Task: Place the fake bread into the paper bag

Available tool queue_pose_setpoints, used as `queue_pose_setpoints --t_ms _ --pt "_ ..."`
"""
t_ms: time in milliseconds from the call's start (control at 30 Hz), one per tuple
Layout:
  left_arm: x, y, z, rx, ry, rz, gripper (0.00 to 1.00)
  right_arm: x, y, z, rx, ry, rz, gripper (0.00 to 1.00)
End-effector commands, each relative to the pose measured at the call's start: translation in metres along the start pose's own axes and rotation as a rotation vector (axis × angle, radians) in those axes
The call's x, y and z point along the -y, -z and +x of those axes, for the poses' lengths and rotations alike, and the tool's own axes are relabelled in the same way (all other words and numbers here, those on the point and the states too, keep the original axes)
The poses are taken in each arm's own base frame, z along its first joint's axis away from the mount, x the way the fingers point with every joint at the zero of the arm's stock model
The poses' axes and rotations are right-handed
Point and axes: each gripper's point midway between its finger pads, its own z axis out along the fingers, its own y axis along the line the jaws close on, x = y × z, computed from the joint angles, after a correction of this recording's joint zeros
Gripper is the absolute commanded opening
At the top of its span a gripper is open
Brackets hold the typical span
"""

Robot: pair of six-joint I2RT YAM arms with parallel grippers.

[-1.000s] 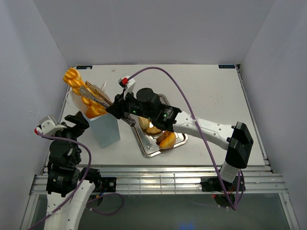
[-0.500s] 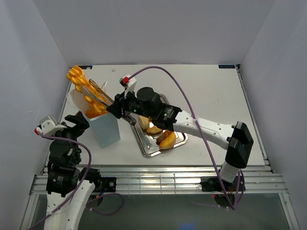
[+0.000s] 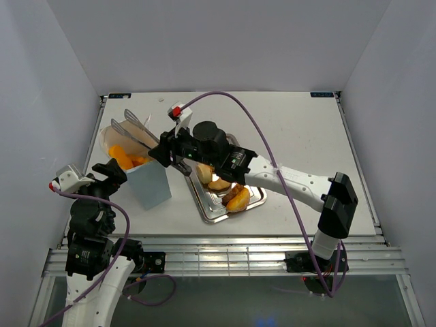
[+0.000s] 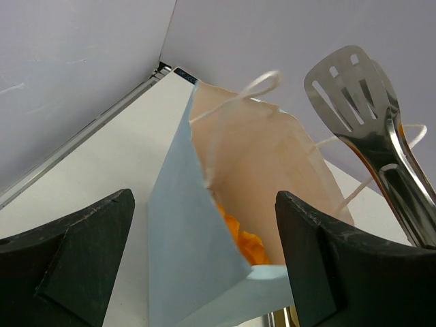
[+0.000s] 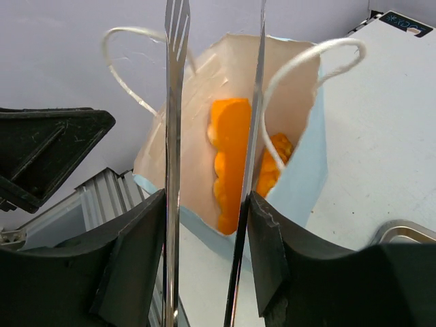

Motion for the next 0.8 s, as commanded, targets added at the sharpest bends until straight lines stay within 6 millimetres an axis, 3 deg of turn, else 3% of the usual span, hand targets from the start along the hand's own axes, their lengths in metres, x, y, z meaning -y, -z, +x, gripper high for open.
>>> queue_pose_setpoints --t_ms 0,200,400,567,700,733,767 --pt "0.002 -0.001 0.002 -0.001 -0.006 0.014 0.95 -0.011 -0.001 -0.035 0.088 0.019 -0.031 0.55" --pt "0.002 -0.001 0.002 -0.002 -0.008 0.014 0.95 -0.014 0.006 -0.044 0.099 0.018 -0.034 0.54" --pt "0.004 -0.002 0.004 -0.008 -0.01 0.018 0.95 -0.022 0.029 -0.063 0.131 0.013 -0.045 0.54" --pt "0.003 -0.002 0.004 -0.011 -0.014 0.016 0.95 -0.025 0.063 -0.068 0.138 0.011 -0.046 0.54" --pt "0.004 -0.002 0.005 -0.013 -0.014 0.021 0.95 -0.013 0.092 -0.057 0.141 0.002 0.011 0.54" --pt "0.004 -0.002 0.005 -0.014 -0.017 0.02 0.95 -0.011 0.106 -0.065 0.169 -0.003 0.03 0.54" --pt "0.003 -0.003 0.006 -0.016 -0.019 0.015 0.95 -0.005 0.111 -0.051 0.149 -0.007 0.05 0.54"
